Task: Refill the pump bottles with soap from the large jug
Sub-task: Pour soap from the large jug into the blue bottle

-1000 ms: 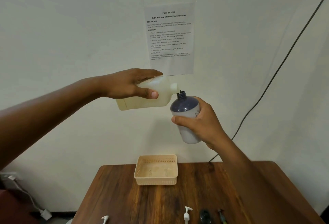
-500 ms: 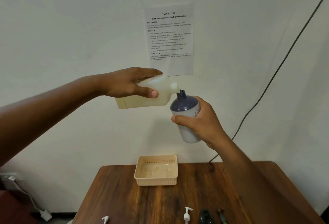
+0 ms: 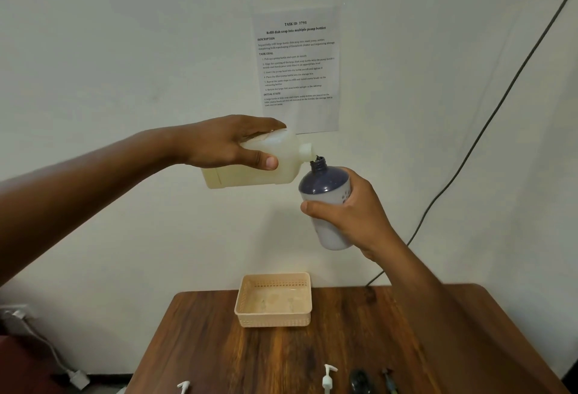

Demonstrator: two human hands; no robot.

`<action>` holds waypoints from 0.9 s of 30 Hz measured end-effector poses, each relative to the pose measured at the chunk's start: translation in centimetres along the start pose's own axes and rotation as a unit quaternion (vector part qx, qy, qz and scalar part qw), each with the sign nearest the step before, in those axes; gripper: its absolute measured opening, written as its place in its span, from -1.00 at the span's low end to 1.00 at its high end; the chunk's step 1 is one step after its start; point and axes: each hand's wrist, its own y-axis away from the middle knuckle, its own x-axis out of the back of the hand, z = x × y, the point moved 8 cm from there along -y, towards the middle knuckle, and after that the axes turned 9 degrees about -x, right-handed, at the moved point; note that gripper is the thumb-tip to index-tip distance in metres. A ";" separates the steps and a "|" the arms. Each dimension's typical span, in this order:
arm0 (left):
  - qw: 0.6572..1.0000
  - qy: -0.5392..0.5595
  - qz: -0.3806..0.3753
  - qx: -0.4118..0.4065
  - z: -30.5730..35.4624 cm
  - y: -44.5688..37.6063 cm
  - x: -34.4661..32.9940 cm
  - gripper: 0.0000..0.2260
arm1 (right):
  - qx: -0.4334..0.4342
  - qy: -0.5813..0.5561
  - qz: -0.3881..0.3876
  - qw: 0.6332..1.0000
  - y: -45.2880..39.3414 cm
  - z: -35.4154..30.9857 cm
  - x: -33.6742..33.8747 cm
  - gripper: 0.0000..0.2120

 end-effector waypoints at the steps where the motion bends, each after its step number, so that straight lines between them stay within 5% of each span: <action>1: 1.000 0.002 0.001 -0.001 0.0 0.0 0.0 -0.40 | 0.001 0.000 0.000 1.000 0.0 -0.1 0.0 -0.47; 27: 1.000 0.006 -0.002 -0.005 0.0 0.0 0.2 -0.35 | -0.002 -0.006 0.008 1.000 -0.2 0.1 -0.1 -0.45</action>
